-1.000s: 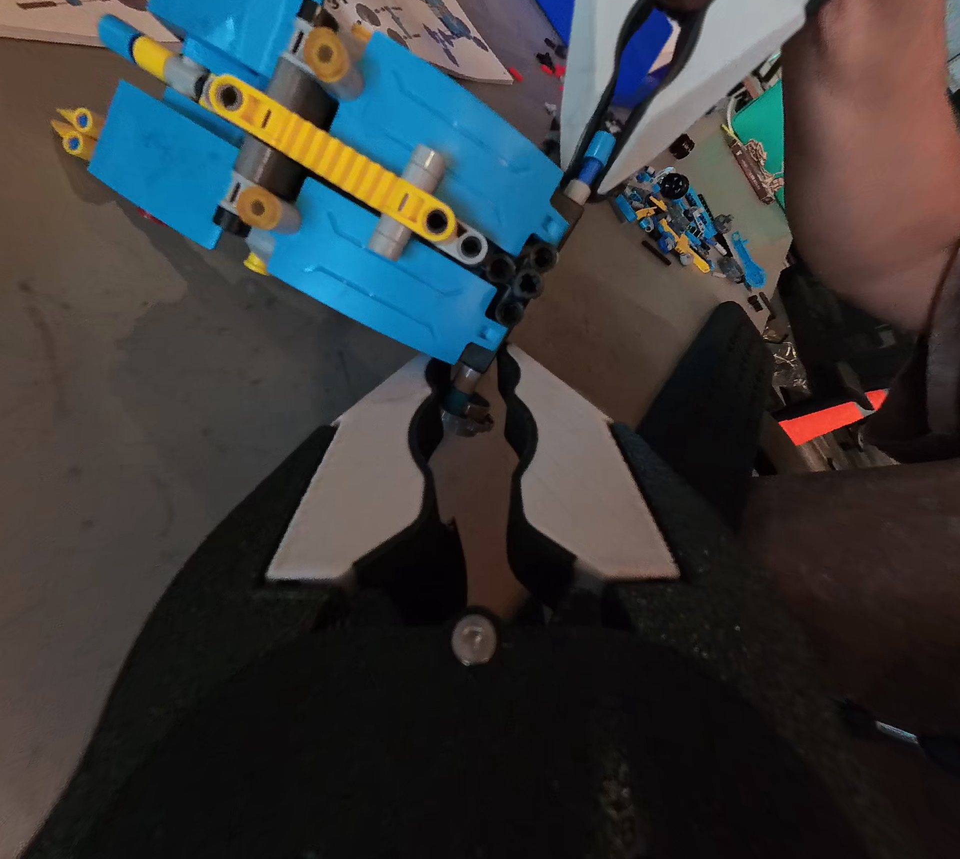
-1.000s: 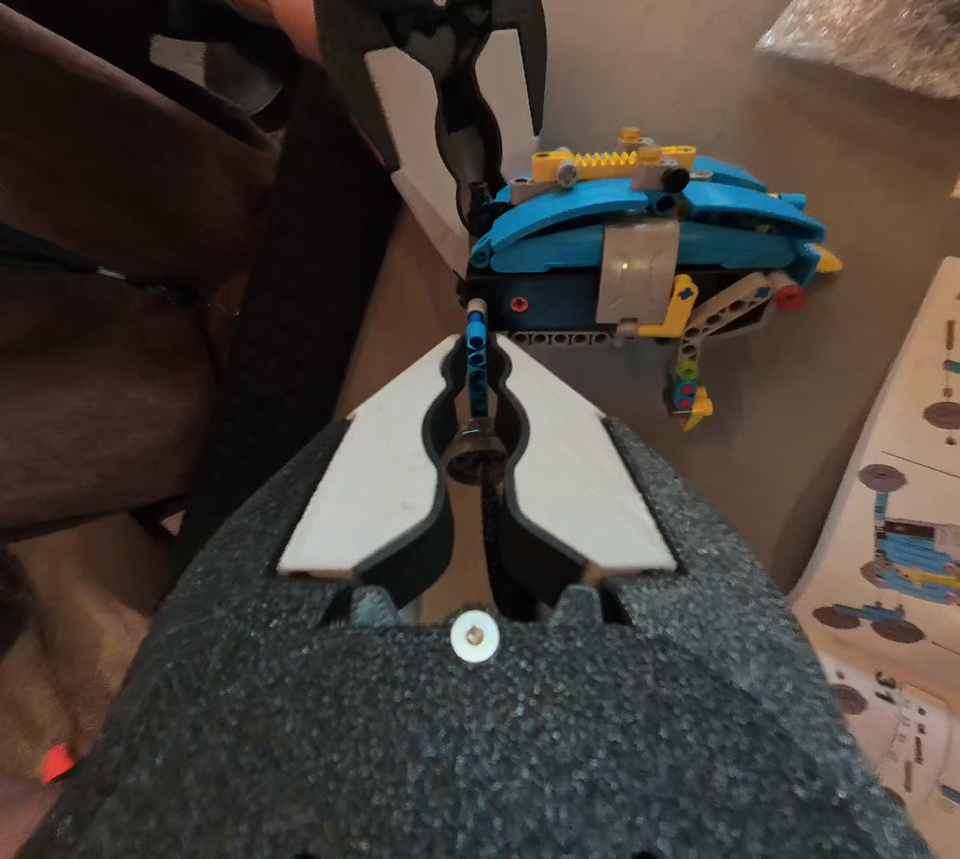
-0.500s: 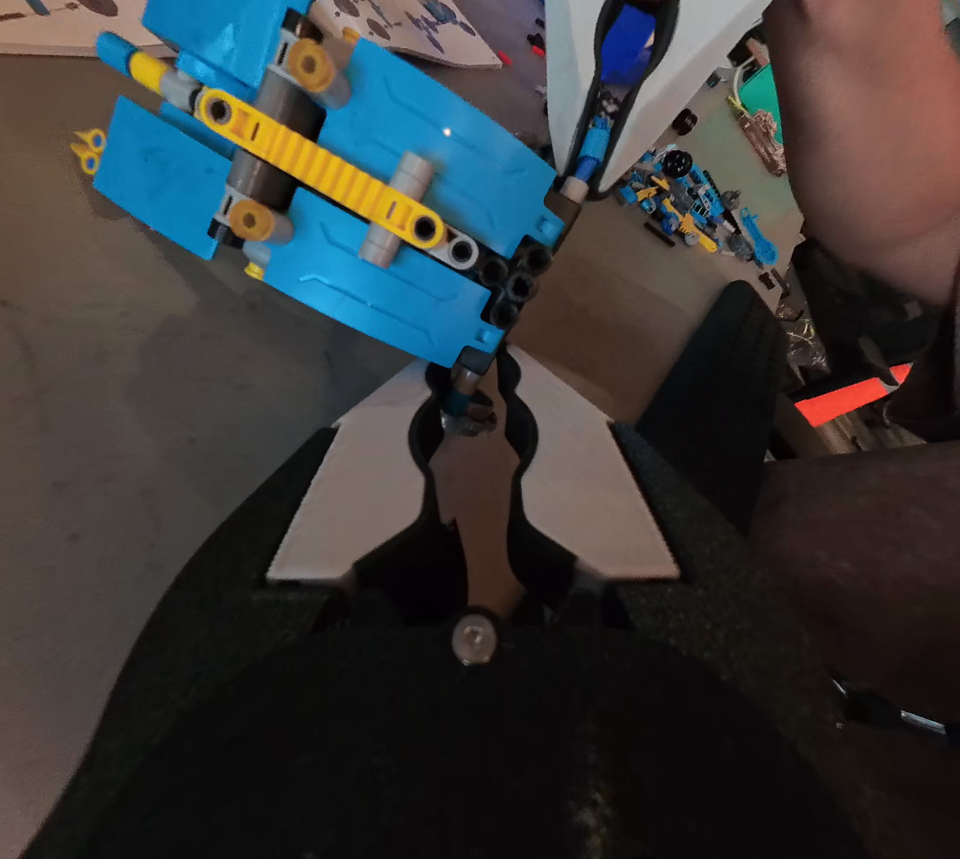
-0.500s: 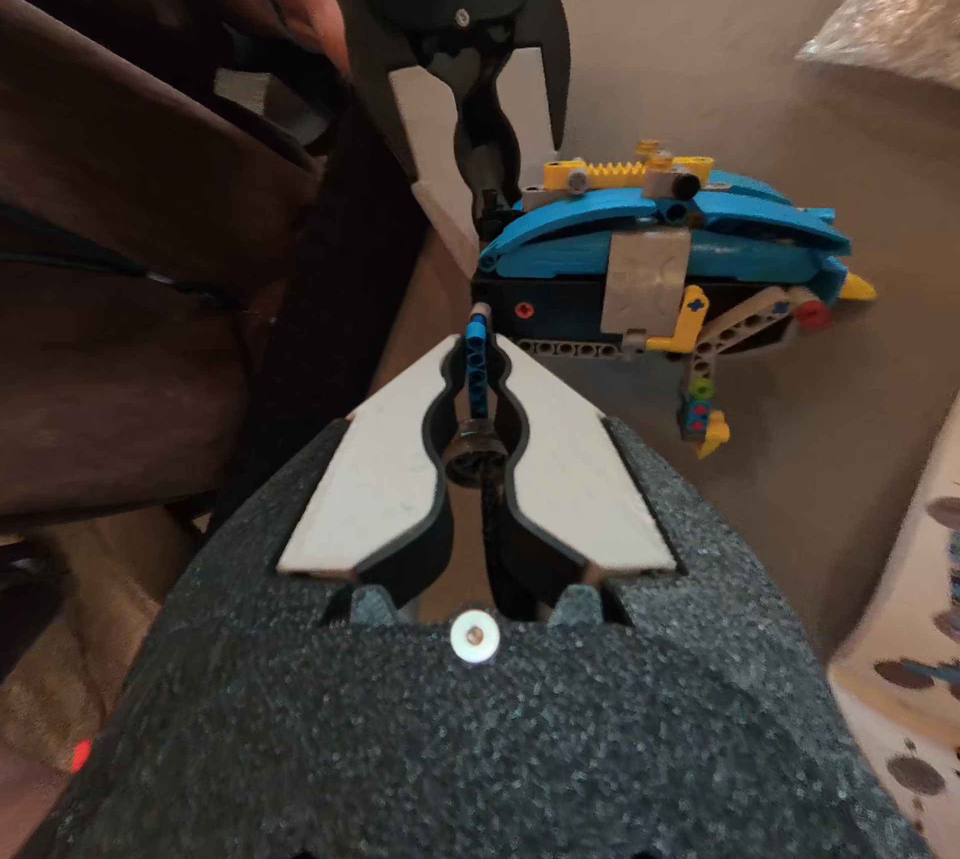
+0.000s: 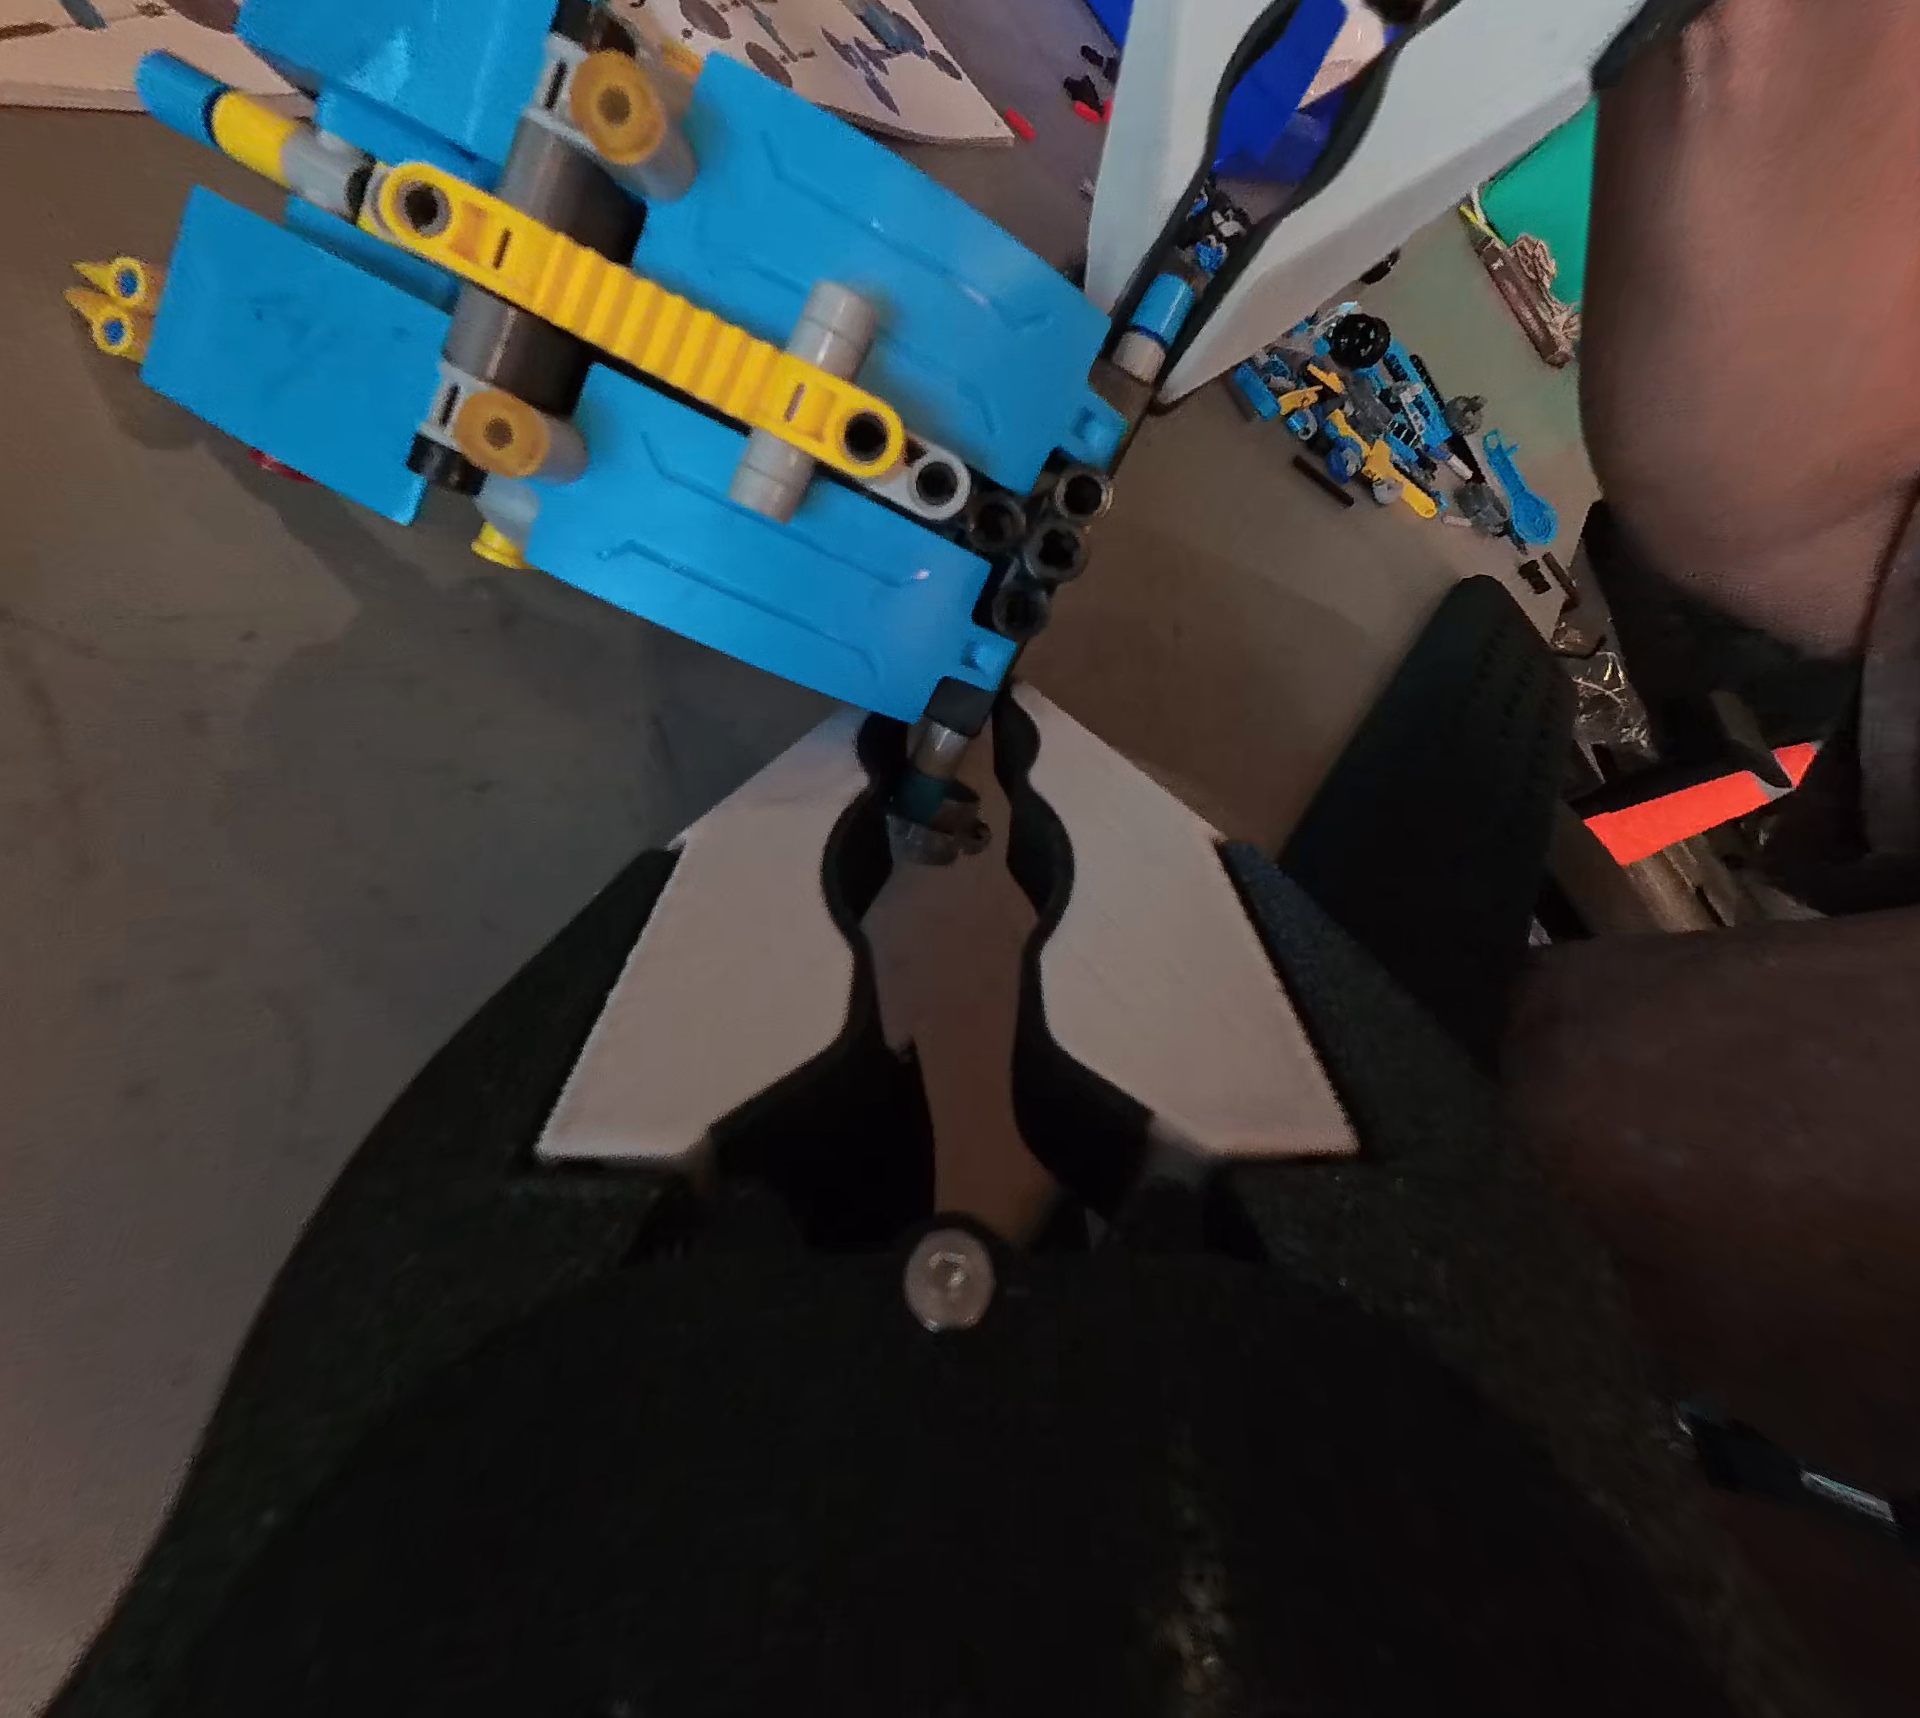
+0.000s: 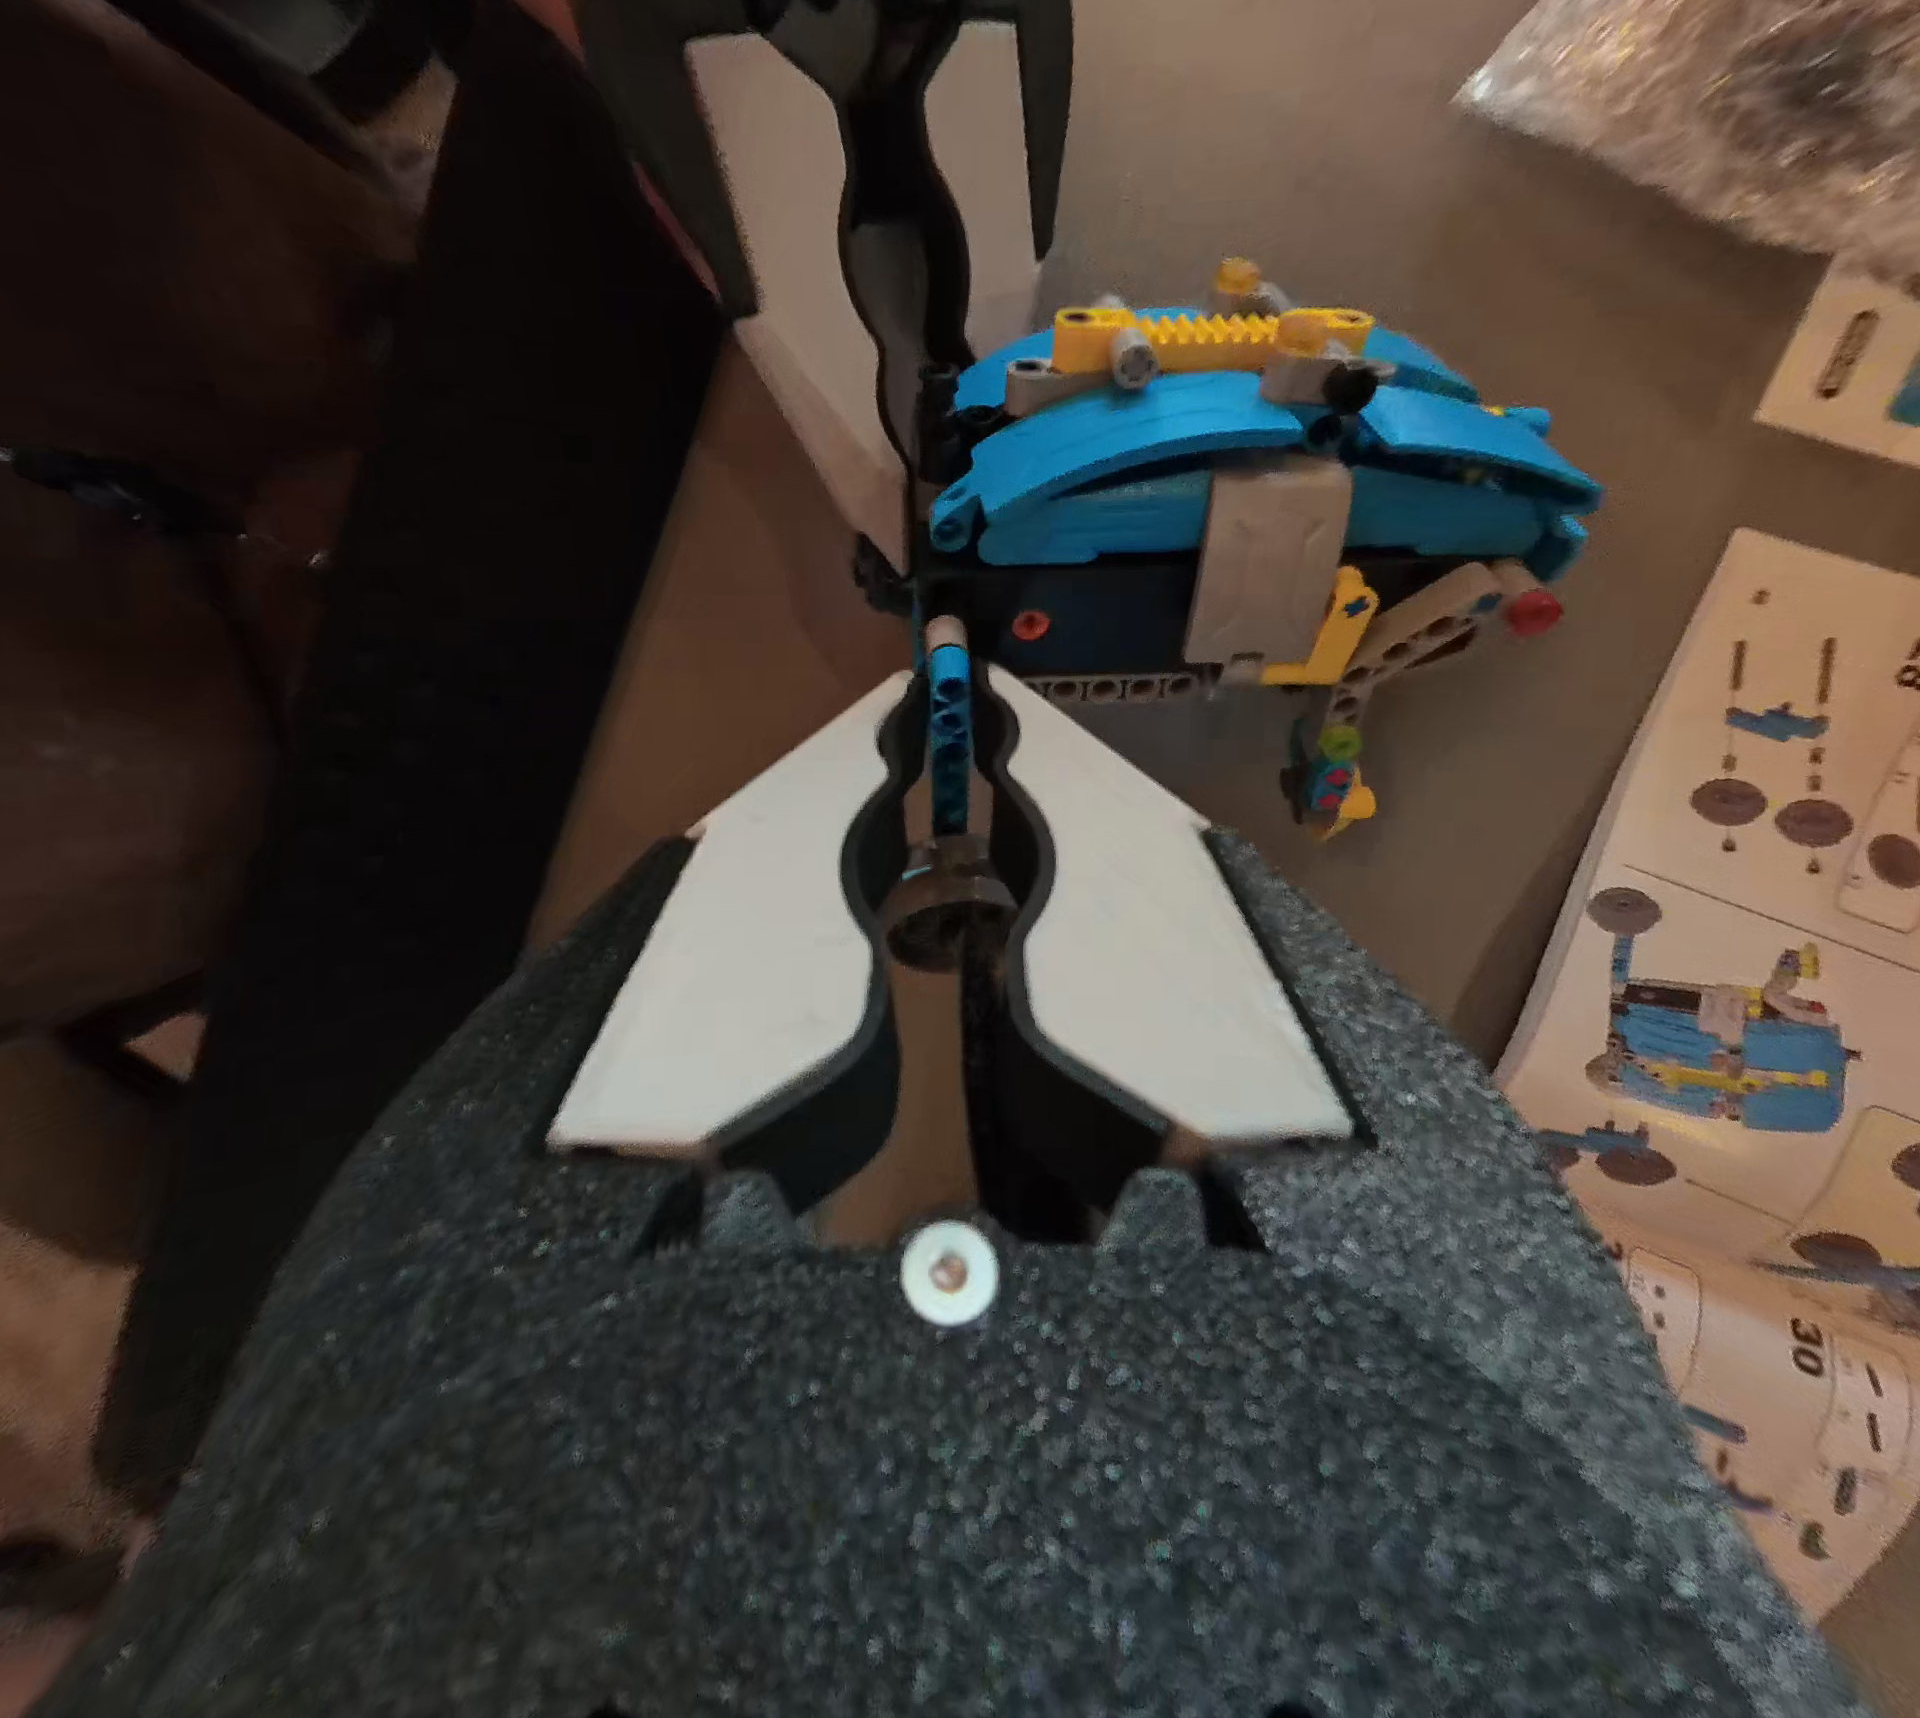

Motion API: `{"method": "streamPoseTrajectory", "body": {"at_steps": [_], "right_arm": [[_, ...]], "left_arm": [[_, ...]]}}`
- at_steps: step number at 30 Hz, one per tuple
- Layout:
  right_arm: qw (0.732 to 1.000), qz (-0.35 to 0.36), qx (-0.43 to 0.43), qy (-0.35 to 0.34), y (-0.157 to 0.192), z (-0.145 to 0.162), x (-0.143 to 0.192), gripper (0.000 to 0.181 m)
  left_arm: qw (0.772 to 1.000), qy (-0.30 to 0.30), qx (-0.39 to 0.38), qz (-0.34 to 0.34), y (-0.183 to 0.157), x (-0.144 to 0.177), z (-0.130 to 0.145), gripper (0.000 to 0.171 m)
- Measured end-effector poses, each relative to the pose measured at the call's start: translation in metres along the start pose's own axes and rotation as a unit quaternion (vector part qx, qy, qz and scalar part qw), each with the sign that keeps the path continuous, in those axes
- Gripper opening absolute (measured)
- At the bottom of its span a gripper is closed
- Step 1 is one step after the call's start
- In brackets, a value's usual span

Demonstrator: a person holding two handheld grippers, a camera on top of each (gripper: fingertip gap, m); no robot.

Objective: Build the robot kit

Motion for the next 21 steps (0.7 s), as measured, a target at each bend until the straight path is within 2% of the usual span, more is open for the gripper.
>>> {"method": "streamPoseTrajectory", "body": {"at_steps": [1, 3, 6, 10, 18, 21], "right_arm": [[1.0, 0.007, -0.001, -0.02, 0.002, 0.004, 0.001, 0.01], [0.998, 0.01, -0.011, -0.068, 0.006, 0.009, 0.006, 0.031], [0.992, 0.039, -0.002, -0.124, 0.01, 0.011, 0.011, 0.021], [0.989, 0.068, 0.014, -0.13, 0.008, 0.013, 0.009, 0.008], [0.991, 0.02, -0.016, -0.131, 0.004, 0.017, 0.005, 0.008], [0.99, 0.024, -0.021, -0.135, 0.003, 0.018, 0.004, 0.008]], "left_arm": [[1.0, 0.0, -0.001, 0.0, 0.0, 0.0, 0.0, 0.014], [1.0, 0.0, -0.001, 0.0, 0.0, 0.0, 0.0, 0.014], [1.0, 0.002, -0.002, 0.002, 0.0, 0.0, 0.0, 0.014], [1.0, 0.002, -0.002, 0.002, 0.0, -0.001, 0.0, 0.014], [1.0, 0.002, -0.013, -0.008, -0.002, -0.001, 0.0, 0.013], [1.0, -0.001, -0.018, -0.017, -0.002, -0.002, -0.001, 0.012]]}}
Point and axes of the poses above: each gripper's, where its closed fingertips meet, x back along the fingers, z out of its underside, y = z × x across the jaws, the point moved 7 cm from there along x, back along the fingers, and after that the axes turned 3 degrees about y, right-handed, at the moved point
